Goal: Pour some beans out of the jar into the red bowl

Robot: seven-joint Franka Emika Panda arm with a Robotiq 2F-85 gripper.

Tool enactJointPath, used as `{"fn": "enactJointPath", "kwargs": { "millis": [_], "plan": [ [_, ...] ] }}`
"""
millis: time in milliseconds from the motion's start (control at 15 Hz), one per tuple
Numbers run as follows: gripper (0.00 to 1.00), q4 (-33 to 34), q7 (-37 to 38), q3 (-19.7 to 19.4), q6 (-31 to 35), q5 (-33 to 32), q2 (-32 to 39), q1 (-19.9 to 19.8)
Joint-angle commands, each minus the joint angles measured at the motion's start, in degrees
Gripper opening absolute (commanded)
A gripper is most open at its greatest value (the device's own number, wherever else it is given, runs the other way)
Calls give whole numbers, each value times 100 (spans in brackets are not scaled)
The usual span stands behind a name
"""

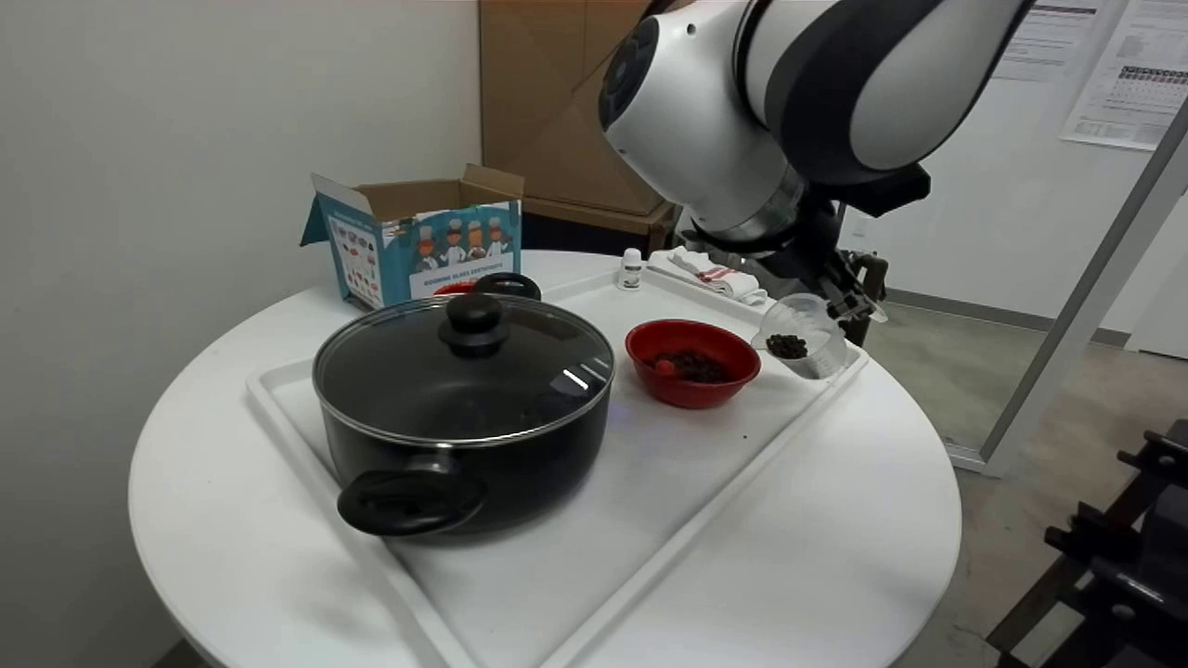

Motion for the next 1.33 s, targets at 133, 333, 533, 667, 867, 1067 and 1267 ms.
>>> {"fn": "enactJointPath", "kwargs": {
  "millis": [133, 333, 533, 667, 867, 1067, 1267],
  "plan": [
    [11, 522, -471, -415, 302, 1465, -135, -283],
    [11, 816, -586, -721, 363, 2156, -191, -468],
    [10, 1153, -810, -954, 342, 2947, -324, -652],
    [10, 1394, -958, -1054, 295, 3531, -447, -732],
    [11, 1775, -1096, -1108, 312, 4360, -646, -842],
    [11, 2037, -1033, -1159, 710, 4939, -755, -897],
    [11, 2129, -1031, -1223, 1663, 5340, -640, -976]
  ]
}}
